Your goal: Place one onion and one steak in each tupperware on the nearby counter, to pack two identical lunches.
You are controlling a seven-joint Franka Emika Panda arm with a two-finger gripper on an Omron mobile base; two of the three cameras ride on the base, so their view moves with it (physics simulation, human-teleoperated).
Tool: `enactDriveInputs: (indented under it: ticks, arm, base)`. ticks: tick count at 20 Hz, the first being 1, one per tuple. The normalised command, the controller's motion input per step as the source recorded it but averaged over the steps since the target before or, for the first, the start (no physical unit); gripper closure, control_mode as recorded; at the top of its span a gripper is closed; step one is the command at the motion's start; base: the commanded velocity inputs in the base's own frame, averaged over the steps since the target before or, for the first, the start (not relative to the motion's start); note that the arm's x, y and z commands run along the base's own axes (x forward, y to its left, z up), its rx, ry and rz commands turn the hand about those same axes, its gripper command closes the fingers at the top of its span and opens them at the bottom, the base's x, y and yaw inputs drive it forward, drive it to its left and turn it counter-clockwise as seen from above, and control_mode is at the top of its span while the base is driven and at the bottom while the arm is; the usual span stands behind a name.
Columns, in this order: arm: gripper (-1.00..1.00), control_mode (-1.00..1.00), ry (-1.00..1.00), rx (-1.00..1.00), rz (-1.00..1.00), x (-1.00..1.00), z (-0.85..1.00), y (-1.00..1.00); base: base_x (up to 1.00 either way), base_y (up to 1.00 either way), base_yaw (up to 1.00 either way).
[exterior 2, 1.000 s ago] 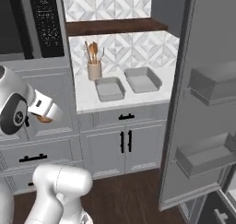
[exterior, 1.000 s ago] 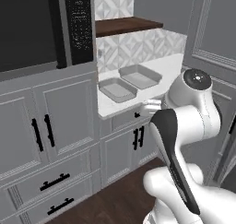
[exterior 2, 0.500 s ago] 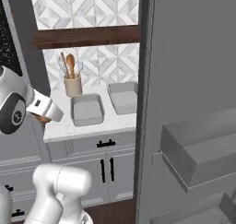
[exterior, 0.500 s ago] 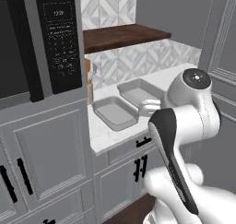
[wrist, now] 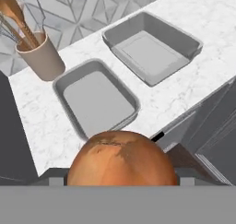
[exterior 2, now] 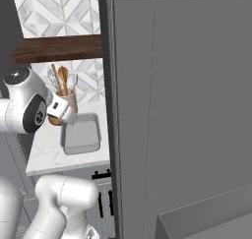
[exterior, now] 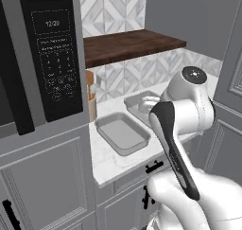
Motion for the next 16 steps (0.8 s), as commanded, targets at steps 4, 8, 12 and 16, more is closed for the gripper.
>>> enactDriveInputs:
  ticks: [4, 8, 12, 16]
  arm:
    - [1.0, -1.0, 0.0, 0.02, 0.0, 1.0, -0.99, 0.42]
    - [1.0, -1.0, 0.04, 0.0, 0.0, 1.0, -1.0, 0.38]
    - [1.0, -1.0, 0.09, 0.01, 0.0, 1.0, -0.85, 0.04]
    - [1.0, -1.0, 0.06, 0.01, 0.0, 1.0, -0.71, 0.1]
  base:
    - [0.0, 0.0, 0.0]
    - [0.0, 0.0, 0.0]
    - [0.0, 0.0, 0.0]
    - [0.0, 0.0, 0.0]
